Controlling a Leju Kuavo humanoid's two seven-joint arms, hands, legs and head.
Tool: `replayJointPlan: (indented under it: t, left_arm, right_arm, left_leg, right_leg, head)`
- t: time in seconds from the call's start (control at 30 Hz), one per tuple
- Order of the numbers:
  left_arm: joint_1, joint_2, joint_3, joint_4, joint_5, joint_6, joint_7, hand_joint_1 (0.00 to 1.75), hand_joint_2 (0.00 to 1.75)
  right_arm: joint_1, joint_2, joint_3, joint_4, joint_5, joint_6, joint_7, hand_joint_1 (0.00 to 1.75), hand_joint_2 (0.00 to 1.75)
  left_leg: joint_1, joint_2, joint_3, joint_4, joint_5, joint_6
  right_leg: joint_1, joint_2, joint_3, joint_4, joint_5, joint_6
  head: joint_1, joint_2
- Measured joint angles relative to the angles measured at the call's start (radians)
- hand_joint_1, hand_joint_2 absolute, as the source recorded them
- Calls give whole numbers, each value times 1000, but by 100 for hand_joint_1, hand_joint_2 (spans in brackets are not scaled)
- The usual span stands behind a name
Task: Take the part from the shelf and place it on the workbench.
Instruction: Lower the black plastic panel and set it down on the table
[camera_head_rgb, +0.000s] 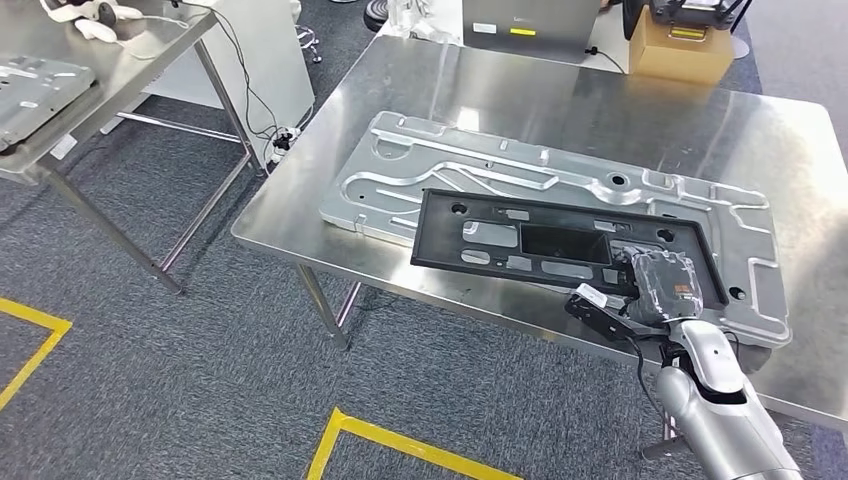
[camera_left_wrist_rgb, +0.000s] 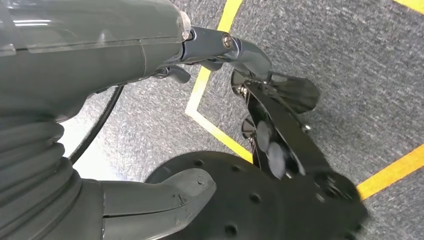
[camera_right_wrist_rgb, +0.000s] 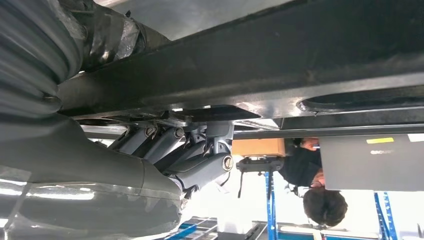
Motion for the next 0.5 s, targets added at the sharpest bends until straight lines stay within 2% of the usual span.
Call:
replayJointPlan:
  t: [0.03, 0.07, 0.1, 0.13, 0.17, 0.23, 0.3, 0.37, 0.43, 0.47, 0.5]
  left_arm:
    - [1, 0, -1, 0, 0, 0, 0, 0, 175]
    - [2, 0, -2, 0, 1, 0, 0, 0, 175]
    - [4, 1, -3, 0, 1, 0, 0, 0, 175]
    - [5, 2, -4, 1, 2, 0, 0, 0, 175]
    - [5, 3, -5, 1, 4, 0, -1, 0, 175]
    - [4, 4, -9, 2, 12, -1, -3, 0, 175]
    - [4, 4, -17, 2, 25, -1, -4, 0, 175]
    - [5, 4, -25, 2, 37, -2, -5, 0, 175]
    - [6, 3, -34, 2, 45, -2, -5, 0, 175]
    - [6, 3, -38, 2, 48, -2, -5, 0, 175]
    - [6, 3, -42, 2, 51, -2, -5, 0, 175]
  right_arm:
    - [0, 0, 0, 0, 0, 0, 0, 175, 175]
    - [0, 0, 0, 0, 0, 0, 0, 175, 175]
    - [0, 0, 0, 0, 0, 0, 0, 175, 175]
    - [0, 0, 0, 0, 0, 0, 0, 175, 175]
    - [-1, 0, 0, 1, 0, 0, 1, 175, 175]
    - [0, -1, -1, 1, 0, 0, 1, 175, 175]
    - [0, -5, -5, 2, 0, -1, 2, 175, 175]
    - [-3, -11, -15, 5, -1, -3, 4, 175, 175]
    - [-6, -15, -29, 13, -3, -3, 7, 175, 175]
    - [-6, -17, -35, 18, -4, -3, 8, 175, 175]
    - [-6, -19, -40, 23, -6, -3, 9, 175, 175]
  left_leg:
    - [-1, -1, 10, -39, 38, 6]
    - [-3, -3, 35, -106, 84, 14]
    - [-7, -8, 61, -172, 120, 23]
    - [-10, -12, 85, -228, 143, 30]
    - [-13, -16, 97, -259, 151, 35]
    - [-17, -16, 104, -278, 148, 38]
    - [-13, -13, 112, -296, 156, 43]
    - [-8, -10, 121, -312, 163, 51]
    - [-10, -8, 124, -313, 162, 56]
    - [-11, -8, 124, -312, 160, 57]
    - [-11, -8, 126, -311, 158, 57]
  right_leg:
    - [2, 4, 5, 0, -3, -1]
    - [4, 8, 11, 0, -6, 0]
    - [5, 11, 15, -1, -9, 1]
    - [6, 14, 17, -1, -11, 4]
    - [5, 16, 16, -2, -11, 9]
    - [3, 19, 14, -7, -7, 22]
    - [1, 16, 13, -2, -14, 33]
    - [0, 9, -18, 68, -55, 42]
    - [-1, 5, -85, 196, -112, 50]
    - [-1, 4, -112, 244, -123, 53]
    - [-2, 3, -124, 258, -115, 55]
  head:
    - [0, 0]
    - [0, 0]
    - [0, 0]
    - [0, 0]
    - [0, 0]
    - [0, 0]
    - [0, 0]
    - [1, 0]
    - [1, 0]
    - [1, 0]
    - [1, 0]
